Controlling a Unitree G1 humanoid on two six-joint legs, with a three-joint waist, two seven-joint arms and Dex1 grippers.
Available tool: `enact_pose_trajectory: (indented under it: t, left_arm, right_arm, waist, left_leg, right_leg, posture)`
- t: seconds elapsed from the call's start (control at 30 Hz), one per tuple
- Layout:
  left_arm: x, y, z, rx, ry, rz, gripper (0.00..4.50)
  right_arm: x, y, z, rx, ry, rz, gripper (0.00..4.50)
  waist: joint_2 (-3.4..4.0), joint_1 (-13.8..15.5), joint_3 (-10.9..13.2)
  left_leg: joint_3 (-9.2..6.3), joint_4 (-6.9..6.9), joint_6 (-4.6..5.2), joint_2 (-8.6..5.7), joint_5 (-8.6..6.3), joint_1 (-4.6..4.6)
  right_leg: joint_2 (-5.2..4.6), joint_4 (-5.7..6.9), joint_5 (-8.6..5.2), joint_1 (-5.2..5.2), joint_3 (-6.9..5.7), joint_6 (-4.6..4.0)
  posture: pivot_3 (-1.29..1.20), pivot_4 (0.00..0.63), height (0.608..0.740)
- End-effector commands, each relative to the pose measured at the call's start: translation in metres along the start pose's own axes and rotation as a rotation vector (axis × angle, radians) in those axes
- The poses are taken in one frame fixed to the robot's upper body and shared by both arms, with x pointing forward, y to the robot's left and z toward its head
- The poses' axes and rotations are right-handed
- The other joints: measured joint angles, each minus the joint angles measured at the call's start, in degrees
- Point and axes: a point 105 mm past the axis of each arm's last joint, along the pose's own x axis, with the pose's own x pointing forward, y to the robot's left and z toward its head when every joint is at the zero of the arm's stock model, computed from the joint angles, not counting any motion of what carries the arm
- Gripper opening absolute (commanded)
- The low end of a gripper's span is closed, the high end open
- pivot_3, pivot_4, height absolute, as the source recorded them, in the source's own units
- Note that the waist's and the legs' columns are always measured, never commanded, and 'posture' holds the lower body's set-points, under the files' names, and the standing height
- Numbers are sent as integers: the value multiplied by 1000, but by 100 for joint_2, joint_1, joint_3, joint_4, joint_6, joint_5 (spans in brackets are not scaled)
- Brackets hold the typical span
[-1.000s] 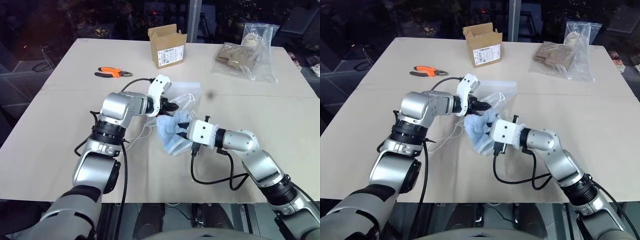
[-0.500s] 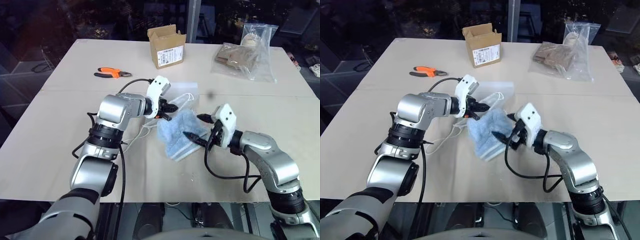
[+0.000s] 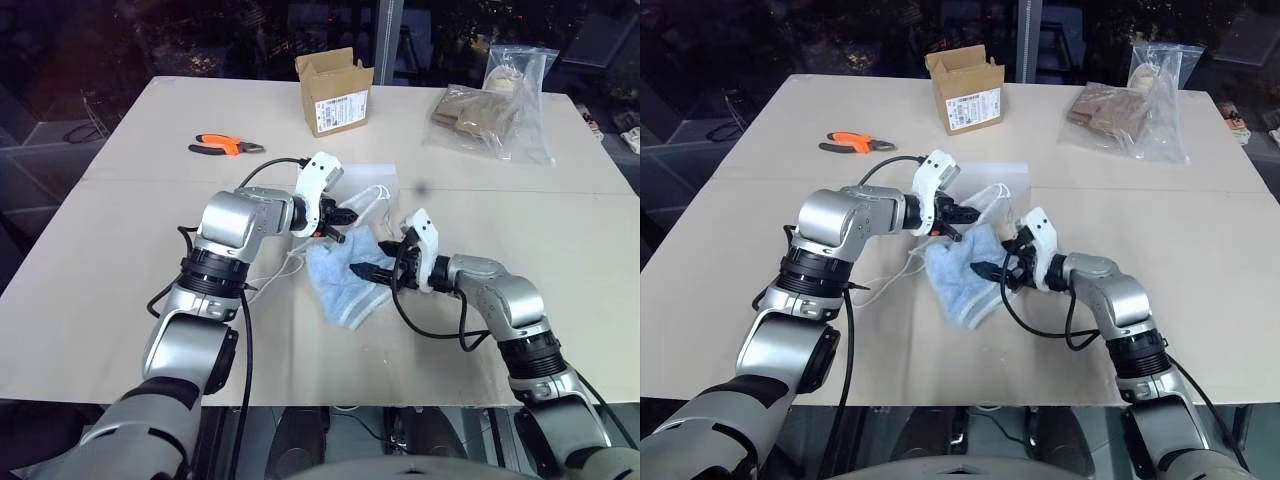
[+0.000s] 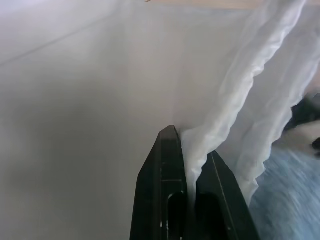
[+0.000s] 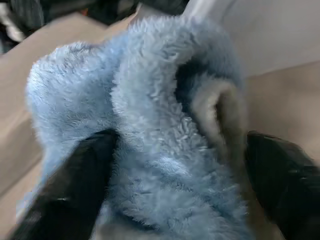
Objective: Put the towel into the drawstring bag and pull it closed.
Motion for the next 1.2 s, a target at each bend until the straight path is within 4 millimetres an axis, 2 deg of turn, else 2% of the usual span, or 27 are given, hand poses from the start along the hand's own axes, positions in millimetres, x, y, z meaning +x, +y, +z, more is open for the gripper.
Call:
enact_pose_trajectory:
  t: [0.03, 0.1, 0.2, 0.23, 0.33, 0.43, 0.57, 0.63, 0.8, 0.97, 1.07, 1.13, 1.2]
  left_arm:
    - [-5, -4, 10, 58, -37, 4, 0]
    - [-5, -4, 10, 68, -37, 4, 0]
    - [-5, -6, 10, 99, -43, -13, 0]
    - [-5, -7, 10, 112, -46, -22, 0]
    - [-7, -16, 13, 136, -60, -76, 0]
    - [-11, -24, 12, 184, -68, -131, 0]
    - [-14, -33, 14, 201, -89, -186, 0]
    - [-16, -35, 14, 208, -95, -202, 0]
    - [-25, -37, 21, 181, -147, -227, 0]
    - [-29, -19, 23, 146, -153, -112, 0]
    - [-32, 7, 12, 78, -67, 54, 0]
    - [-39, 18, 3, 13, 23, 161, 0]
    - [-47, 24, -3, 49, 114, 276, 0]
  right_arm:
    - [-2, 15, 19, -30, -132, 93, 2428]
    - [-8, 21, 29, -46, -201, 112, 1343]
    - [-21, 44, 43, -83, -282, 185, 155]
    - [-25, 52, 46, -94, -296, 207, 70]
    - [-27, 62, 53, -144, -312, 190, 70]
    - [-18, 58, 59, -258, -296, 69, 70]
    - [-7, 42, 58, -308, -264, -56, 70]
    - [-5, 34, 51, -328, -222, -95, 70]
    - [-3, 12, 37, -271, -148, -194, 70]
    - [-8, 7, 19, -267, -52, -214, 70]
    - [-17, 17, 22, -288, -79, -191, 70]
    - [-25, 20, 26, -303, -95, -199, 70]
    - [-33, 23, 28, -312, -108, -199, 70]
  waist:
    - [0, -1, 0]
    - [0, 0, 0]
    - [2, 12, 1]
    - [2, 11, 1]
    - [4, 8, 3]
    - [5, -9, 3]
    - [6, 2, 4]
    - [6, 14, 4]
    - [6, 9, 4]
    - [6, 3, 4]
    - [6, 7, 4]
    - [5, -2, 5]
    - [5, -8, 5]
  left_leg:
    - [0, 0, 0, 0, 0, 0]
    - [-3, 0, 0, 0, 0, 1]
    - [-3, 0, 0, 0, 0, 0]
    - [-3, 0, 0, 0, 0, -4]
    - [-4, 1, -1, 0, 0, -5]
    - [-4, 1, 0, 0, 0, 0]
    - [-2, 0, -1, 1, 0, 8]
    - [-2, 2, -1, 1, 0, 6]
    - [0, 6, 0, -1, 0, -6]
    - [-4, 4, 0, 0, 0, -5]
    - [-5, 4, 0, -1, 0, -4]
    - [-4, 4, 0, 0, 0, -4]
    - [-6, 4, 0, 0, 0, -5]
  right_leg:
    - [0, 1, 0, 0, 0, 0]
    - [0, 2, 0, 0, -2, 0]
    - [0, 2, 0, 0, -2, 0]
    - [0, 0, 0, -1, -2, 0]
    - [-1, 0, 0, -2, -2, 0]
    - [-1, 4, 0, -1, -3, 0]
    - [0, 13, -1, -1, -1, -1]
    - [0, 13, -1, -1, -1, -1]
    - [-1, 3, 0, -2, 2, -1]
    - [0, 3, 0, -3, -1, 0]
    - [0, 3, -1, -2, -1, 0]
    - [0, 3, -1, -2, 0, 1]
    - [1, 3, -1, -3, -1, 2]
  posture:
    - [0, 150, 740]
    - [0, 150, 740]
    - [0, 150, 740]
    - [0, 150, 740]
    - [0, 150, 740]
    - [0, 150, 740]
    - [0, 150, 740]
    - [0, 150, 740]
    - [0, 150, 740]
    - [0, 150, 740]
    - [0, 150, 740]
    - [0, 150, 740]
    - [0, 150, 740]
